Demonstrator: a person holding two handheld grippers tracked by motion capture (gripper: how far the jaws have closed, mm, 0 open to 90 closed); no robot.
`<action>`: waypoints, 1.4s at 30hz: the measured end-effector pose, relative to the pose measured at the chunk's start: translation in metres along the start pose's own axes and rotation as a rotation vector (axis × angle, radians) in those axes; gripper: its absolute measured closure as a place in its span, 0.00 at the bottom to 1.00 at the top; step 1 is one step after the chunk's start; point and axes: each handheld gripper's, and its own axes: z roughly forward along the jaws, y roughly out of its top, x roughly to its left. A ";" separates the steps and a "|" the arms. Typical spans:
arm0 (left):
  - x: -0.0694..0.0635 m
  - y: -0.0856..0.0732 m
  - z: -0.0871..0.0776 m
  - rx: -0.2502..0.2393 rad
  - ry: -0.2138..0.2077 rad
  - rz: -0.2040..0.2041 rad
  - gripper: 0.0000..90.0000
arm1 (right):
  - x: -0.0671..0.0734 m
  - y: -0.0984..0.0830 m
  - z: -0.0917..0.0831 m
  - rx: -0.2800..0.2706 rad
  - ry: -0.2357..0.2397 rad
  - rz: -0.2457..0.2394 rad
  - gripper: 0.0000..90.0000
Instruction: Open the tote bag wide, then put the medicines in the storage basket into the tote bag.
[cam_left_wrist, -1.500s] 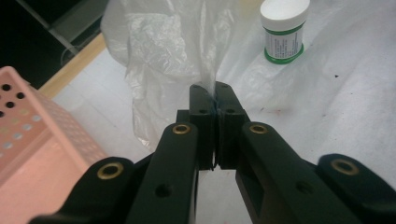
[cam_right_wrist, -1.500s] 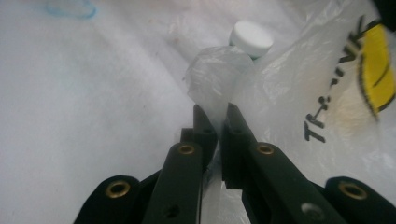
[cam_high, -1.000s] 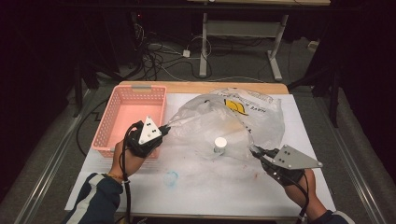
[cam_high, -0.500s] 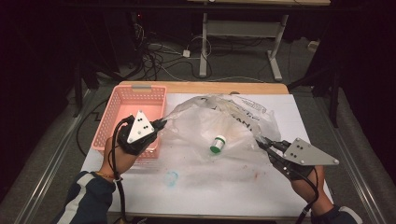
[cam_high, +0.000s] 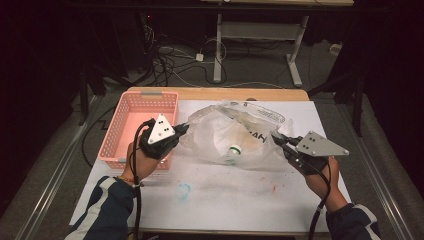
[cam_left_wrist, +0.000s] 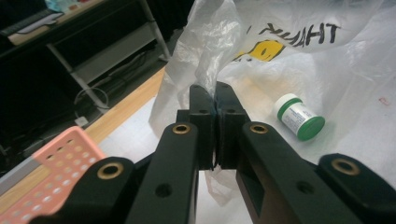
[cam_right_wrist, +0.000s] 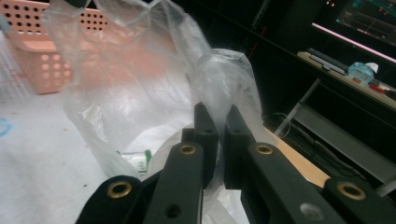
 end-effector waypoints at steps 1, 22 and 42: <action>0.000 0.000 0.003 -0.006 0.004 -0.001 0.95 | -0.002 0.000 0.003 0.000 -0.002 0.004 0.99; 0.022 0.036 0.039 -0.094 0.044 -0.008 0.95 | -0.059 0.013 0.034 -0.014 -0.128 0.078 0.99; 0.023 0.094 0.017 -0.204 0.056 0.037 0.95 | -0.084 0.054 0.041 -0.059 -0.173 0.103 0.99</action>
